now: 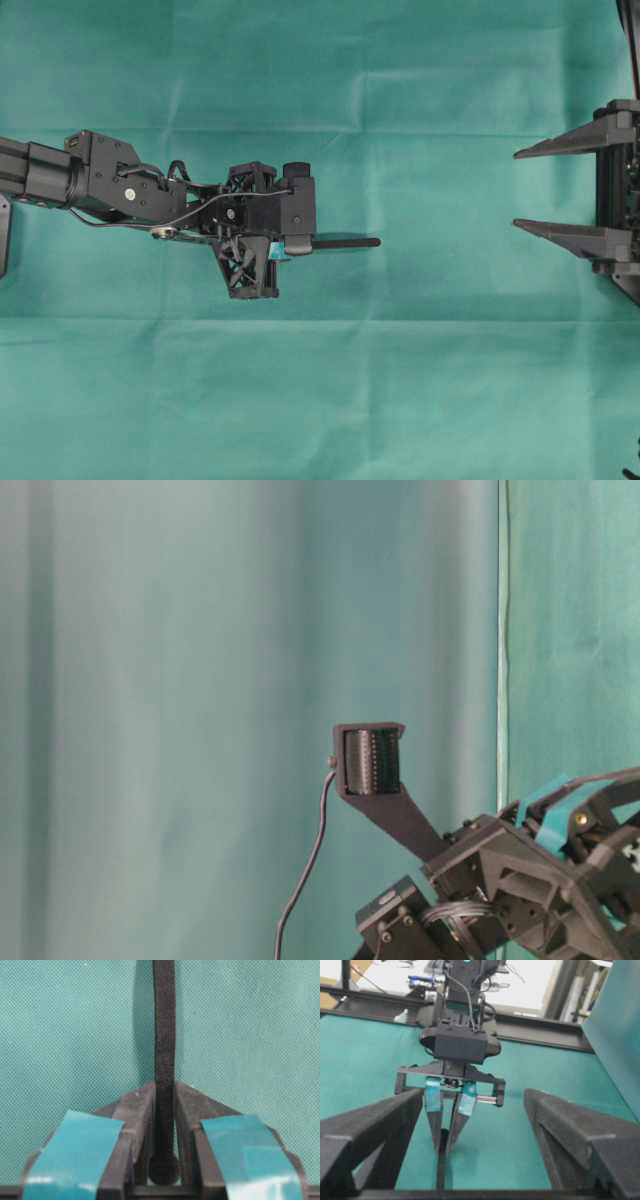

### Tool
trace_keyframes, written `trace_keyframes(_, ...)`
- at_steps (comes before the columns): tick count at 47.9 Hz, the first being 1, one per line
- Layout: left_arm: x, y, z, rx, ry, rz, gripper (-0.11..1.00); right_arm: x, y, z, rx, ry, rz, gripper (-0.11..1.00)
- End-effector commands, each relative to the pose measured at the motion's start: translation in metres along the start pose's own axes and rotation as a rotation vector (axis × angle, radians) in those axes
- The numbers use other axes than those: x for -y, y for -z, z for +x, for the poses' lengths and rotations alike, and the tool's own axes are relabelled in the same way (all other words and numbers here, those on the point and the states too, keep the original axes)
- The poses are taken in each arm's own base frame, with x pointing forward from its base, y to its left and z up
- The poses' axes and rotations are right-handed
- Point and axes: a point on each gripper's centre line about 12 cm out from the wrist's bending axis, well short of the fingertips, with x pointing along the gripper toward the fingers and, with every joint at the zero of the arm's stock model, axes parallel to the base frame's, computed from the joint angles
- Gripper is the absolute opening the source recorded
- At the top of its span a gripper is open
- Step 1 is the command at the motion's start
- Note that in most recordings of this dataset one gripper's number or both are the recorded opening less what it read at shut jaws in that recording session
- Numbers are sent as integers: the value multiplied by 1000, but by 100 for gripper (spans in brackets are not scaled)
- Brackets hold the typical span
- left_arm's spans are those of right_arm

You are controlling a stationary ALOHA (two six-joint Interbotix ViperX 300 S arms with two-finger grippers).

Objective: Peel off the Velcro with your right arm.
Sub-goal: 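Lower the left gripper and close it on the strap's looped end, then lift the strap with the left gripper, raising its free end upward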

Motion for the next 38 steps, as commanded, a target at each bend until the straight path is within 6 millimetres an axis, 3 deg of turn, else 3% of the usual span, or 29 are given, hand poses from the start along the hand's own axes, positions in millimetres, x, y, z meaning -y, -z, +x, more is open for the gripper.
trace_keyframes(1, 2, -17, -12, 51, 4, 5, 10, 0, -4, 1, 17, 1, 0, 62)
trace_keyframes(17, 2, -37, -40, 112, 5, 5, 10, 0, -6, 2, 21, 1, -2, 62)
trace_keyframes(38, 4, -68, -111, 256, 11, -3, 10, -1, -31, 7, 69, -11, -43, 62)
